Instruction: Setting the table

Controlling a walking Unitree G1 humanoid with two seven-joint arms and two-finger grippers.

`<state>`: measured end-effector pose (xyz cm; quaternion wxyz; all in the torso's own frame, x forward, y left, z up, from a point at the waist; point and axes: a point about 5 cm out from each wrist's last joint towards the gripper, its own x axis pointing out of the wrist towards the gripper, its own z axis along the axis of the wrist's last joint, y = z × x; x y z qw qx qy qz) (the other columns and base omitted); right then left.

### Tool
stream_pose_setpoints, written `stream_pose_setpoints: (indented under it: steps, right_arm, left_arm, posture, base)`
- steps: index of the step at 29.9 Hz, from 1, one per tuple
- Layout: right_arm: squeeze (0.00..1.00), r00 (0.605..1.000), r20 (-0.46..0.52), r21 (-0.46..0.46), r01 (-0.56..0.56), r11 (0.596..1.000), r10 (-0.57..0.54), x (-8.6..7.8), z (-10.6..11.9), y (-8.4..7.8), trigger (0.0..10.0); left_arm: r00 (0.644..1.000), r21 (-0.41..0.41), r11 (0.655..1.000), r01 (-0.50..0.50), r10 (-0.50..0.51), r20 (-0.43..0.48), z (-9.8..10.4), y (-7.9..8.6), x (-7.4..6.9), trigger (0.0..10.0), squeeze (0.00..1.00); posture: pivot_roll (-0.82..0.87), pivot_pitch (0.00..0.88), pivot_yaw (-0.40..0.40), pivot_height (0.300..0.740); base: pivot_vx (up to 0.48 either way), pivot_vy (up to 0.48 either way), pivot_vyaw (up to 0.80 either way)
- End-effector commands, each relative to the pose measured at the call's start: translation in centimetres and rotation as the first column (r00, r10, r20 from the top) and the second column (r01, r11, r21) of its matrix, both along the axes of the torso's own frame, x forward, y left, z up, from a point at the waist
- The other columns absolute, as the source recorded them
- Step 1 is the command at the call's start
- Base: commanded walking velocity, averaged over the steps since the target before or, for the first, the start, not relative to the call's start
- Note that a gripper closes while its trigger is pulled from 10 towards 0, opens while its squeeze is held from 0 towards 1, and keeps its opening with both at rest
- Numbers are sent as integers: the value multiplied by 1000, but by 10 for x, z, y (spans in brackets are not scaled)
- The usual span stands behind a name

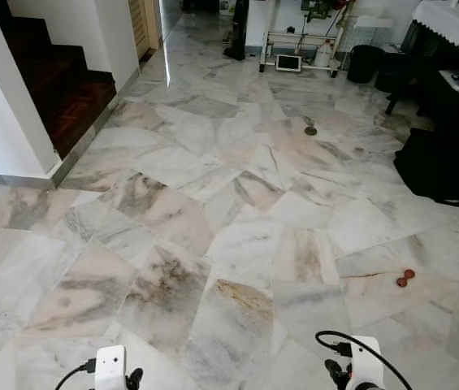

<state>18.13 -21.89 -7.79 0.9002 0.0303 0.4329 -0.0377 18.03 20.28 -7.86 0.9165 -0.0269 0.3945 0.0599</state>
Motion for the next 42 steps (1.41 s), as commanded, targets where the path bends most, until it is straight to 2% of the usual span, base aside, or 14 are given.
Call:
stream_pose_setpoints:
  steps: [1, 10, 19, 42]
  right_arm:
    - [0, 1000, -5, 10, 17, 1000, -17, 0, 0, 0, 10000]
    - [0, 999, -23, -16, 22, 1000, -22, -3, -2, -2, 10000]
    - [0, 999, -34, -15, 10, 1000, -10, -6, -3, -2, 10000]
    - [0, 998, -57, -25, -15, 1000, 13, -8, -5, 0, 10000]
  left_arm:
    - [999, 19, 999, 39, -38, -36, -3, 3, -5, 10000, 0]
    - [996, 44, 997, 70, -68, -58, -3, 6, -7, 10000, 0]
    - [994, 56, 997, 52, -47, -96, -6, 16, -16, 10000, 0]
    - [991, 79, 993, 89, -80, -109, -5, 18, -15, 10000, 0]
  posture:
    - [0, 0, -30, 707]
    - [-9, 0, -19, 707]
    - [-9, 0, -18, 707]
    - [-14, 0, 3, 707]
  base:
    - [0, 0, 0]
    - [0, 0, 0]
    - [0, 0, -719]
    - [0, 0, -729]
